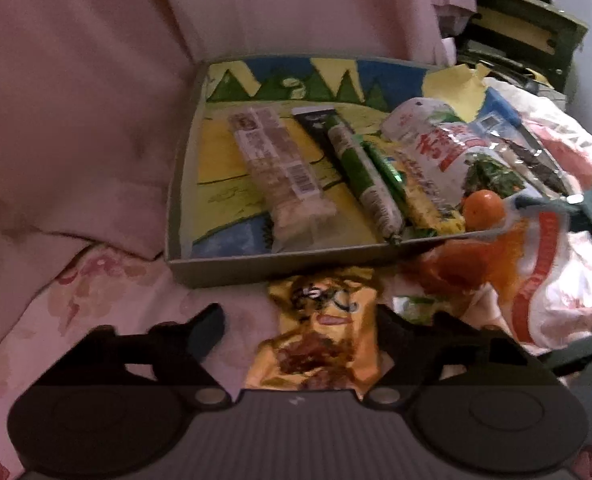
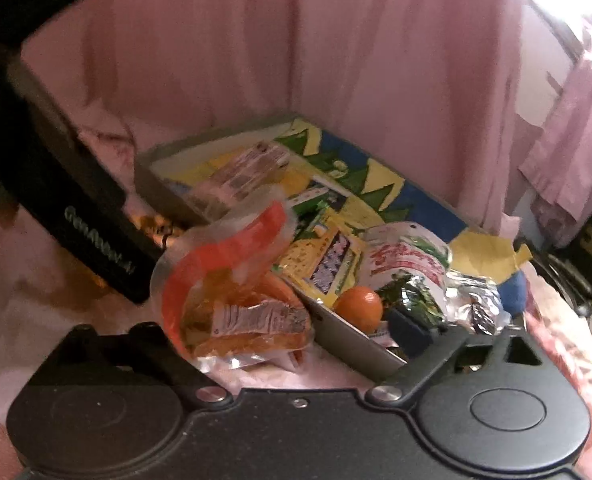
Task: Organize snacks
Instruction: 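Grasp the yellow duck-snack bag with the left gripper while the right gripper grasps the orange-red bag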
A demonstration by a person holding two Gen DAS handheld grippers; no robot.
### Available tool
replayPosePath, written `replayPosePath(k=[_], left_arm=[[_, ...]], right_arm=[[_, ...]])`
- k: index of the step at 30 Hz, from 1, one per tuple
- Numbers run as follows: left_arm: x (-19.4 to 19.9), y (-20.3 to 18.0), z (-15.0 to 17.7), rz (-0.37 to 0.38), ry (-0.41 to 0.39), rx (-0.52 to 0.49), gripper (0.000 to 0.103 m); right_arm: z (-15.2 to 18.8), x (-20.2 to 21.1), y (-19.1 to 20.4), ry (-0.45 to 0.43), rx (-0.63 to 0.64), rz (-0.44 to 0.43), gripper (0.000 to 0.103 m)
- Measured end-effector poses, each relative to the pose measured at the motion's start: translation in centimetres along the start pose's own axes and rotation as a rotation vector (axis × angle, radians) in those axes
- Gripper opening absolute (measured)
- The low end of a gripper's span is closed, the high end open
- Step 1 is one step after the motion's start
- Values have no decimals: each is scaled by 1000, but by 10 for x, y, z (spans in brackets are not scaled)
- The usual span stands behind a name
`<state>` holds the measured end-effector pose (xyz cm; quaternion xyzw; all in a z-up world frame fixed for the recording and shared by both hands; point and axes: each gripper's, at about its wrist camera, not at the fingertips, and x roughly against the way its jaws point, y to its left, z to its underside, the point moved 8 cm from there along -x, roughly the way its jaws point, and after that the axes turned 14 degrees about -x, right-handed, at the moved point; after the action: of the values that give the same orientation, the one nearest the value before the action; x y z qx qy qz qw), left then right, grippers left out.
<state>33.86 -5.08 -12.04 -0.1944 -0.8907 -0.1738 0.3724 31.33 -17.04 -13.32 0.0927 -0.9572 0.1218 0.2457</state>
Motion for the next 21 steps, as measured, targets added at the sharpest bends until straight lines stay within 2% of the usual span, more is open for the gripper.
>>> replayPosePath(k=[2,6,12,18,21], left_arm=[[2,-5,-1,20,-7,-20,64],[4,-8,0,21,-8,-46,54],[8,-10,4,15,2,-38,51],[15,-11,10,28,21,-34,51],[20,-12,14,32,37,-44,50]], right_arm=[[0,0,1,0,-5,-15,86],[0,2,1,-18,26,-7,72],[3,8,11,-46,140,-1,63],[2,13,20,-43,214,-45,41],[1,16,18,-23,205,-59,40]])
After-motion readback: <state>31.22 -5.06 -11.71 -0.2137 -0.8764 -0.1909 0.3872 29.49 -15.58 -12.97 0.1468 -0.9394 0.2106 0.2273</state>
